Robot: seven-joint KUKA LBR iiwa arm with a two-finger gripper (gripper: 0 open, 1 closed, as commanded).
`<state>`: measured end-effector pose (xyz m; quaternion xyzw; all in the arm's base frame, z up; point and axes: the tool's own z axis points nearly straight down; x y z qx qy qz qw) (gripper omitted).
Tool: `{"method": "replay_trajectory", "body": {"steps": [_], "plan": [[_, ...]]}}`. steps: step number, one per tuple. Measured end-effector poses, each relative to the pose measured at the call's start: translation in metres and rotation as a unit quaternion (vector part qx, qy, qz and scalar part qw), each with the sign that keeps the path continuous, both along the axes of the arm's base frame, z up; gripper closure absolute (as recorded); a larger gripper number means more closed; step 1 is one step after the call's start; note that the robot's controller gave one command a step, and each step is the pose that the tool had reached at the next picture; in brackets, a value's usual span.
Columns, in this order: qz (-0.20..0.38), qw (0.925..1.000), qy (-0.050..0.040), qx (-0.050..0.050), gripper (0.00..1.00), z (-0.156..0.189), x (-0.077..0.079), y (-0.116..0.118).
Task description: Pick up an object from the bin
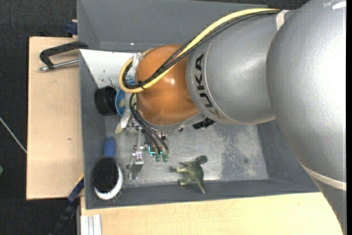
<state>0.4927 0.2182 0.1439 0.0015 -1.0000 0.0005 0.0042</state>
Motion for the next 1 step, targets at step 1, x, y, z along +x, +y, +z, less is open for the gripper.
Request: {"method": "replay_trajectory", "body": {"steps": [1], "plan": [[0.04, 0.9992, -0.0061, 0.002, 0.0, -0.0742, 0.0143, 0.0171]]}}
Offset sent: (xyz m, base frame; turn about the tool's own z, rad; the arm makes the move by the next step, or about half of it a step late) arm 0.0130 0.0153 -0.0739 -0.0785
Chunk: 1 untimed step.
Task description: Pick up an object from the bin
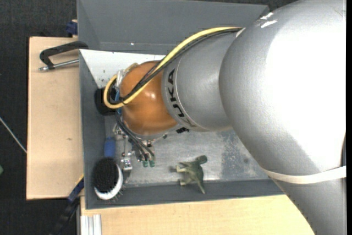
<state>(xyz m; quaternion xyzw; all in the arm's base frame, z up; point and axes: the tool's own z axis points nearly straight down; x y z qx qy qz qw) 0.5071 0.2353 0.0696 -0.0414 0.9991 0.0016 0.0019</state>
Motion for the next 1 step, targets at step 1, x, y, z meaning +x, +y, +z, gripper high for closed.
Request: {"method": "replay_trajectory", "body": {"steps": [1], "plan": [[-0.062, 0.9981, -0.0019, 0.001, 0.0, 0.0039, -0.0023, -0.0617]]}}
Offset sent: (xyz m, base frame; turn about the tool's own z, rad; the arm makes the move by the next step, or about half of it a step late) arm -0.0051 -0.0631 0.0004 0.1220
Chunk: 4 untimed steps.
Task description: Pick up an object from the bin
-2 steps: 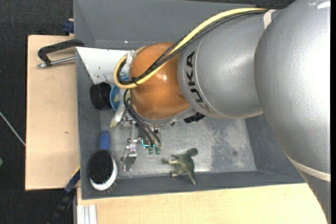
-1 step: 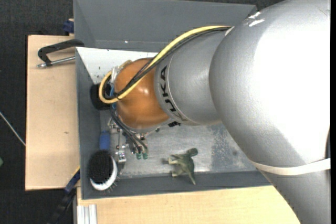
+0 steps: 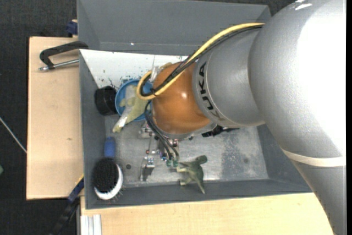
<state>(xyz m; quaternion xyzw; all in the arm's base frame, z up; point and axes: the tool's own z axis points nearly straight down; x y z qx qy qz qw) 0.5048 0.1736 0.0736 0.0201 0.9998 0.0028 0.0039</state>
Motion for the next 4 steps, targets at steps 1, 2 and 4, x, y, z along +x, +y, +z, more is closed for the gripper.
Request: {"method": "replay_trajectory", "body": {"steps": [1, 2, 4], "plan": [[0.027, 0.9996, 0.0004, -0.004, 0.0, 0.023, 0.011, -0.087], [0.028, 0.9996, 0.0049, -0.005, 0.0, 0.018, 0.001, -0.169], [0.05, 0.9988, -0.003, -0.001, 1.0, 0.0, -0.009, -0.206]]}}
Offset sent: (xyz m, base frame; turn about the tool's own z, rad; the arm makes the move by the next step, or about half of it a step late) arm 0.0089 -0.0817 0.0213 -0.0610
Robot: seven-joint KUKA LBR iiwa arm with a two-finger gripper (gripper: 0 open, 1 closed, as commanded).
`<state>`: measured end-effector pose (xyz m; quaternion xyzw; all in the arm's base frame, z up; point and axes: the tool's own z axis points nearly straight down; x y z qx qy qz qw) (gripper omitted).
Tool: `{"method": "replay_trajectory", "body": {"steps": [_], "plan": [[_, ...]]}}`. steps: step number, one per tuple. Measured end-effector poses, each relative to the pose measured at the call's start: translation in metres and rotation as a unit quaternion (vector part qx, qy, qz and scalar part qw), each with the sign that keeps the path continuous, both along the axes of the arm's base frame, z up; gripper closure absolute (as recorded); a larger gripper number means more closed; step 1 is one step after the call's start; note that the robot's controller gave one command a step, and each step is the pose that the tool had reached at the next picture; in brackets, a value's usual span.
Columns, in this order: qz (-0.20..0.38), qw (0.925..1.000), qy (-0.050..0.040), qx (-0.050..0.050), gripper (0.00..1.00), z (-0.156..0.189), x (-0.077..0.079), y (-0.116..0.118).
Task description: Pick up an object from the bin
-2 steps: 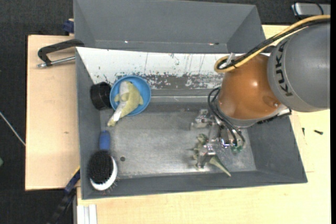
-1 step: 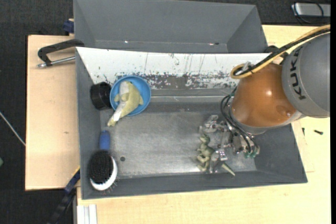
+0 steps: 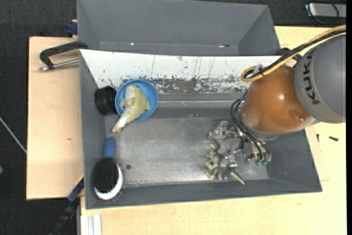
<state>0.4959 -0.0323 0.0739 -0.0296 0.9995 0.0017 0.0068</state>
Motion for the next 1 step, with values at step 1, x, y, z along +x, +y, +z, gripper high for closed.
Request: {"method": "replay_trajectory", "body": {"steps": [1], "plan": [[0.039, 0.9992, -0.0013, -0.002, 1.0, 0.1353, 0.0191, 0.0019]]}}
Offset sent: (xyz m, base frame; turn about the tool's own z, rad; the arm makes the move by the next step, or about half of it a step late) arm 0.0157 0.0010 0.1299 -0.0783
